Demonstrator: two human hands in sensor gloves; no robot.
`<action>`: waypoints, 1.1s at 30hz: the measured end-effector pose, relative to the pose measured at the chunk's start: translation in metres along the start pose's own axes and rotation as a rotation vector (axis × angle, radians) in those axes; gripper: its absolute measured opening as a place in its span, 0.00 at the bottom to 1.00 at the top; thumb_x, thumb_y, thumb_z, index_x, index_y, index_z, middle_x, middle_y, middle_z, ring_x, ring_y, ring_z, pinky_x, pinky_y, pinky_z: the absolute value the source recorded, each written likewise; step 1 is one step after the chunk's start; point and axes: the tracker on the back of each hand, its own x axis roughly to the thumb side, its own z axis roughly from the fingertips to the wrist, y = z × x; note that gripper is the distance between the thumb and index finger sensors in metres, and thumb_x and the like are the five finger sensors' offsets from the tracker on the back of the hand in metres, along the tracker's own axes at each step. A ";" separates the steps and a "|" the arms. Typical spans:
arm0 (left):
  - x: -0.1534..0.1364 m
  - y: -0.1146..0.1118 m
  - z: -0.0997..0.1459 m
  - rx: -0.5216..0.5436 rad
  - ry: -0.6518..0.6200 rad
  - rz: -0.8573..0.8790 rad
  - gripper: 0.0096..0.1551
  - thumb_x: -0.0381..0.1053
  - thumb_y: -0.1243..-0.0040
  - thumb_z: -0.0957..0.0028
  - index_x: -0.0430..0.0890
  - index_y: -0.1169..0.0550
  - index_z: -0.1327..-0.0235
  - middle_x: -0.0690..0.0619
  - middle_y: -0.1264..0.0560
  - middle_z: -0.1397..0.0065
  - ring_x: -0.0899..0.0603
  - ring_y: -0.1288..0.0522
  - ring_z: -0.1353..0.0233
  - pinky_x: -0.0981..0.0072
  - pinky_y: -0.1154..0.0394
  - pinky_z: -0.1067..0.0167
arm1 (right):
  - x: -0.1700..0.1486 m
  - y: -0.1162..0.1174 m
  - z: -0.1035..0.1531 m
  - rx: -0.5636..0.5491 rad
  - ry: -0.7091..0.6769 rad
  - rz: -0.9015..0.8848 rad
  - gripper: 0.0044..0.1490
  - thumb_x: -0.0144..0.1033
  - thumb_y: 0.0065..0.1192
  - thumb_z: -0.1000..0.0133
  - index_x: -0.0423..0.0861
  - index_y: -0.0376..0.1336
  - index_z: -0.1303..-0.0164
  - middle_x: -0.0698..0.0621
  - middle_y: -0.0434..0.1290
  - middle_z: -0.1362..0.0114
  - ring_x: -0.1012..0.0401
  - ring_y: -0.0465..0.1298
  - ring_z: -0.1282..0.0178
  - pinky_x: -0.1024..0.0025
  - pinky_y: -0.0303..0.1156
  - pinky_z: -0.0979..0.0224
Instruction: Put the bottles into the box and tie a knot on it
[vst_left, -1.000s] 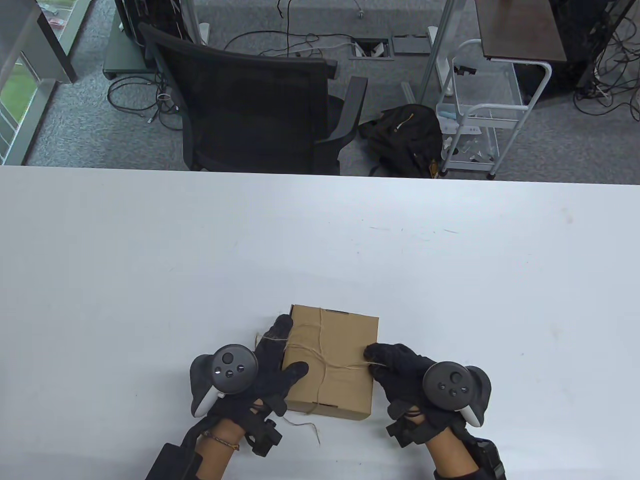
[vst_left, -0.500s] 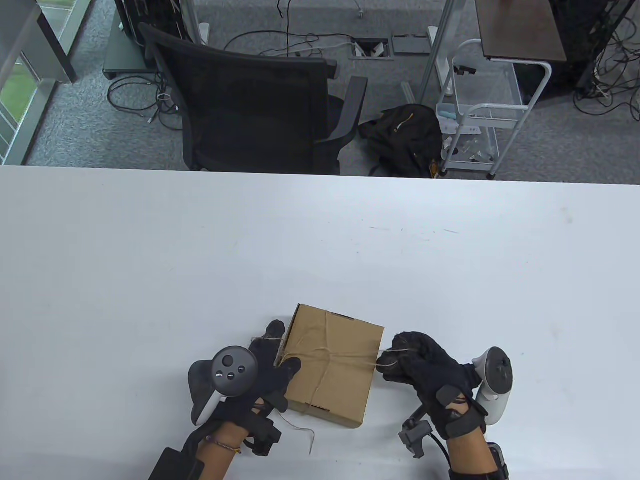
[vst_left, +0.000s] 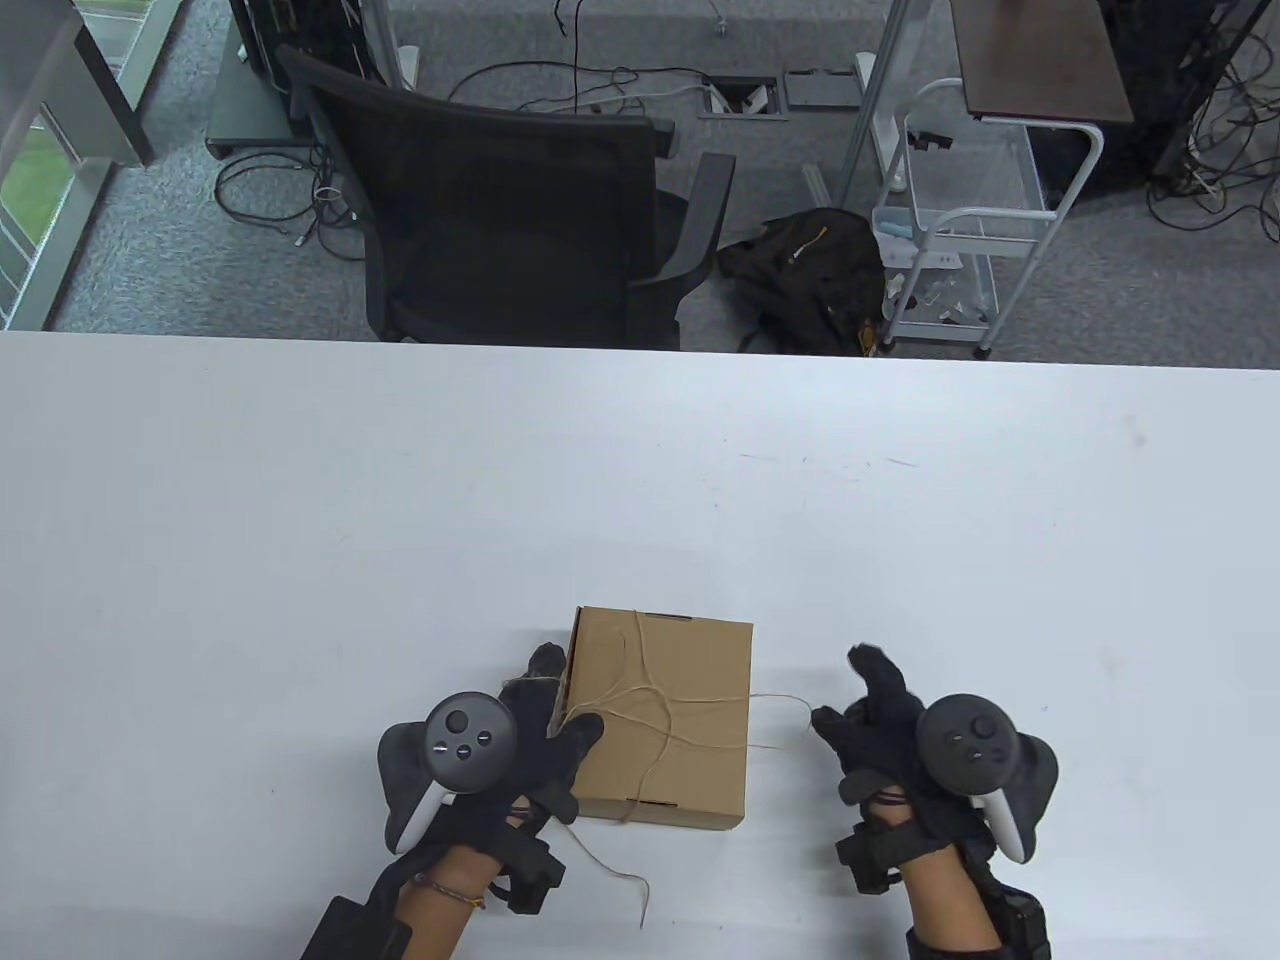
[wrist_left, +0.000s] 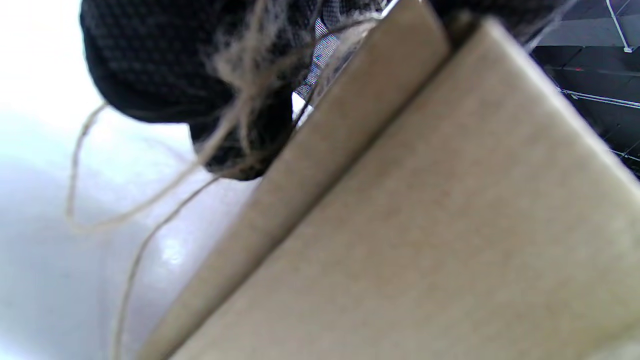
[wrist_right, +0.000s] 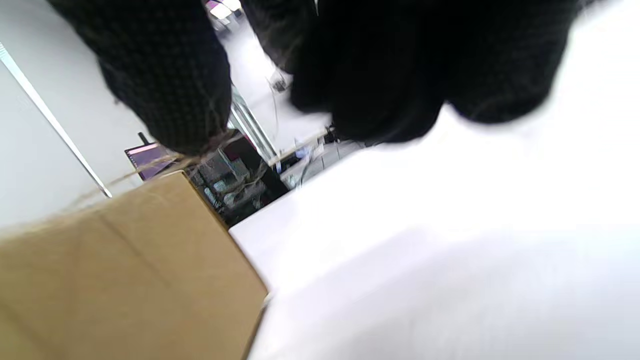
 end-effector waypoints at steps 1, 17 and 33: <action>0.000 0.000 0.000 0.000 0.000 -0.002 0.52 0.66 0.36 0.45 0.43 0.40 0.14 0.30 0.27 0.22 0.37 0.10 0.55 0.51 0.14 0.57 | 0.010 0.000 0.003 -0.024 -0.093 0.011 0.58 0.41 0.77 0.51 0.46 0.47 0.17 0.30 0.57 0.26 0.39 0.68 0.37 0.38 0.66 0.35; 0.004 0.001 0.003 0.036 -0.035 -0.023 0.51 0.65 0.34 0.45 0.41 0.37 0.16 0.34 0.21 0.27 0.38 0.10 0.56 0.52 0.14 0.57 | 0.072 0.049 0.020 0.125 -0.496 -0.137 0.24 0.36 0.71 0.48 0.42 0.74 0.44 0.34 0.56 0.19 0.30 0.48 0.23 0.26 0.48 0.28; -0.001 0.012 0.005 0.083 -0.049 0.035 0.45 0.60 0.32 0.46 0.42 0.32 0.19 0.37 0.17 0.34 0.43 0.10 0.60 0.55 0.14 0.60 | -0.017 0.008 0.001 -0.112 0.080 -0.469 0.26 0.30 0.55 0.46 0.31 0.62 0.42 0.28 0.54 0.27 0.30 0.55 0.30 0.26 0.50 0.31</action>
